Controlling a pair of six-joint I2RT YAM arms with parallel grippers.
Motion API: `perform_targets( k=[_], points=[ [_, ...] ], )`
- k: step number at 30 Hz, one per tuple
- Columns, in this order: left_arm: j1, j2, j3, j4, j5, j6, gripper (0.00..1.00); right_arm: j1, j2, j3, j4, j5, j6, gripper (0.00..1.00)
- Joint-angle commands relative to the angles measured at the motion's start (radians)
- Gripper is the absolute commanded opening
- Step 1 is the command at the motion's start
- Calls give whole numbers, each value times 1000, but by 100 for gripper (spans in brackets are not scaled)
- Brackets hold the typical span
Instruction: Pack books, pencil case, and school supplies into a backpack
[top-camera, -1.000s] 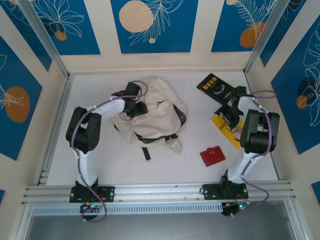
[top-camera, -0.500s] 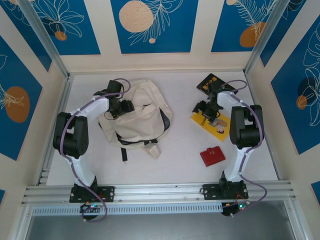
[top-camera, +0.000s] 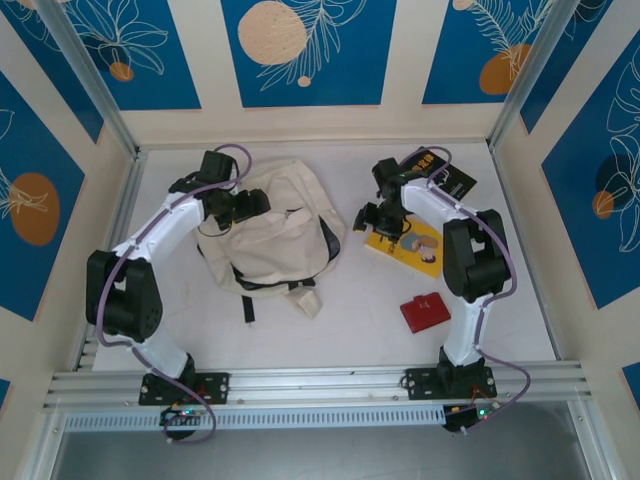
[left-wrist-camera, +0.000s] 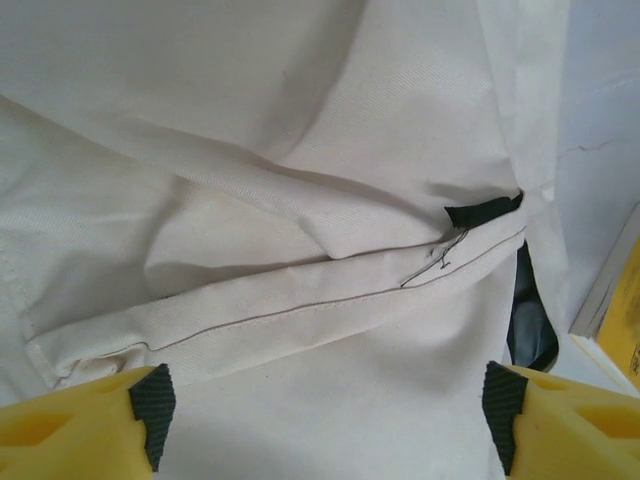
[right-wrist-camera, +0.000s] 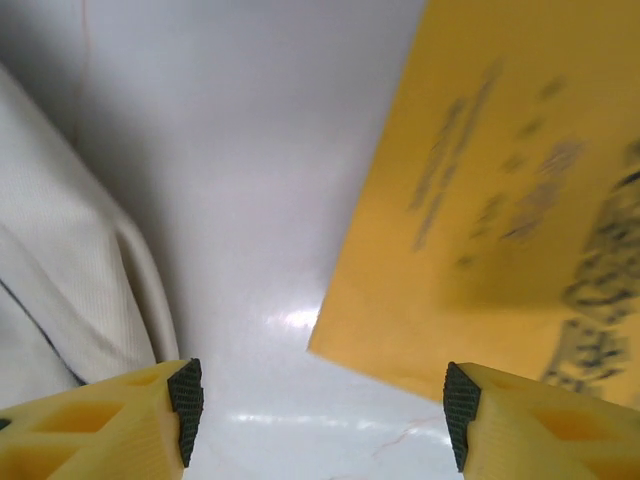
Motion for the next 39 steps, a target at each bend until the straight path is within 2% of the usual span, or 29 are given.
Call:
perform_targets(
  k=[1,8,15,25,33,39],
  points=[
    [-7,-45,8,-40,9,10,87,-19,59,95,-61,135,54,67],
    [-7,-90,-30,-46,7,12,99,-34,251,329,-156,213,86,52],
    [-7,-106,-42,-57,21,10,100,-26,323,387,-205,206,84,40],
    [-13,-105,-32,-54,46,2,100,57,323,258,-218,111,23,18],
    [-26,-103,-34,-47,52,-4,100,160,199,8,-138,35,29,14],
    [-51,-96,-21,-43,67,-3,100,221,-2,-211,-77,23,87,15]
  ],
)
